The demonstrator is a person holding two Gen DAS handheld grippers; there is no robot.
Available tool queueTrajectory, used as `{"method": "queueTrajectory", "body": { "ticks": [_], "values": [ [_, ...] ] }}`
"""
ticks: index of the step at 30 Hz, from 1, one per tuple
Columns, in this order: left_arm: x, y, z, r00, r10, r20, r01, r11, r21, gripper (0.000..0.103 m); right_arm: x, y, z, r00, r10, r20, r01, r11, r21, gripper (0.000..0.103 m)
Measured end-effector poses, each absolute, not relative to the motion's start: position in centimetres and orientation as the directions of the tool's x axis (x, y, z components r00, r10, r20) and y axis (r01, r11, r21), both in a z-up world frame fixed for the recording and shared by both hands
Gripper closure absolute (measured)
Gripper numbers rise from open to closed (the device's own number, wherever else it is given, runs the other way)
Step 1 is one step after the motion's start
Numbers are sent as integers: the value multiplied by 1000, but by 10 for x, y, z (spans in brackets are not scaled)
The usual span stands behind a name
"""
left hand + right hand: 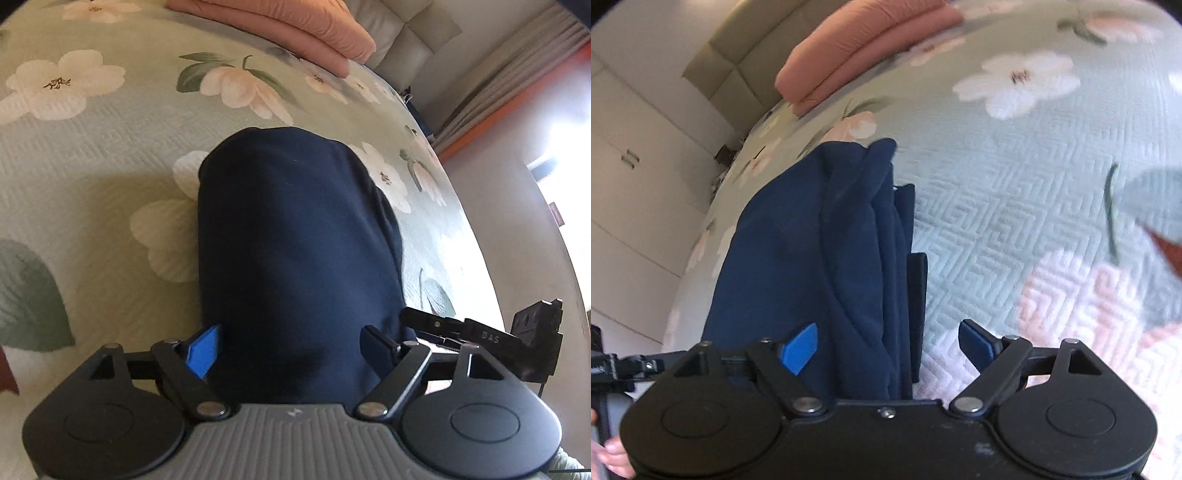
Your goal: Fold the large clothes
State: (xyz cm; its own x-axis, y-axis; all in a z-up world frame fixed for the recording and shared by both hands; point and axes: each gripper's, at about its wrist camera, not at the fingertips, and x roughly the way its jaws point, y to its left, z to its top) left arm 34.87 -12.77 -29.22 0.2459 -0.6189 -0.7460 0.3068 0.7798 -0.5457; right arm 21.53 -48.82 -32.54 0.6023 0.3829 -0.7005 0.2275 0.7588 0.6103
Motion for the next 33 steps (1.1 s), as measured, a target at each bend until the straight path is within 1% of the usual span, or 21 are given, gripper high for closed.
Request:
{"method": "queueTrajectory", "body": {
  "ticks": [3, 7, 13, 16, 19, 21, 22, 23, 24, 25, 26, 27, 30, 33],
  "values": [
    [360, -129, -306, 211, -620, -756, 288, 778, -558, 21, 221, -492, -336, 613, 394, -685, 232, 739, 633, 1],
    [361, -134, -314, 194, -629, -753, 320, 766, -557, 12, 227, -494, -350, 607, 457, -650, 224, 686, 692, 0],
    [371, -141, -339, 155, -681, -716, 281, 725, -629, 0, 236, -502, -358, 580, 555, -596, 162, 638, 753, 0],
    [374, -142, -353, 150, -715, -683, 260, 695, -670, 0, 243, -494, -363, 541, 635, -551, 116, 592, 797, 0],
    [375, -137, -369, 159, -756, -635, 195, 655, -730, 0, 249, -470, -361, 514, 653, -557, 40, 630, 775, 0],
    [372, -135, -376, 182, -770, -612, 170, 637, -751, 5, 247, -455, -357, 535, 620, -574, 19, 671, 741, 0],
    [370, -136, -375, 195, -763, -617, 178, 646, -743, 13, 246, -451, -355, 546, 610, -574, 19, 675, 737, 0],
    [366, -137, -372, 210, -750, -628, 196, 661, -724, 23, 243, -448, -353, 556, 600, -576, 23, 681, 732, 5],
    [362, -136, -368, 224, -747, -626, 208, 664, -718, 27, 240, -447, -350, 563, 594, -575, 20, 685, 728, 13],
    [358, -135, -364, 235, -754, -614, 218, 656, -722, 36, 237, -446, -345, 571, 592, -569, 13, 686, 728, 18],
    [354, -134, -359, 240, -760, -604, 227, 649, -726, 41, 233, -444, -338, 575, 597, -559, 2, 682, 731, 26],
    [350, -132, -355, 244, -769, -591, 234, 638, -734, 42, 229, -440, -330, 580, 595, -556, -19, 692, 722, 30],
    [330, -125, -335, 260, -798, -544, 272, 601, -751, 43, 216, -420, -300, 588, 584, -560, -85, 733, 675, 31],
    [301, -105, -313, 274, -818, -505, 295, 571, -766, 43, 189, -402, -271, 599, 591, -540, -135, 739, 660, 31]
  ]
}}
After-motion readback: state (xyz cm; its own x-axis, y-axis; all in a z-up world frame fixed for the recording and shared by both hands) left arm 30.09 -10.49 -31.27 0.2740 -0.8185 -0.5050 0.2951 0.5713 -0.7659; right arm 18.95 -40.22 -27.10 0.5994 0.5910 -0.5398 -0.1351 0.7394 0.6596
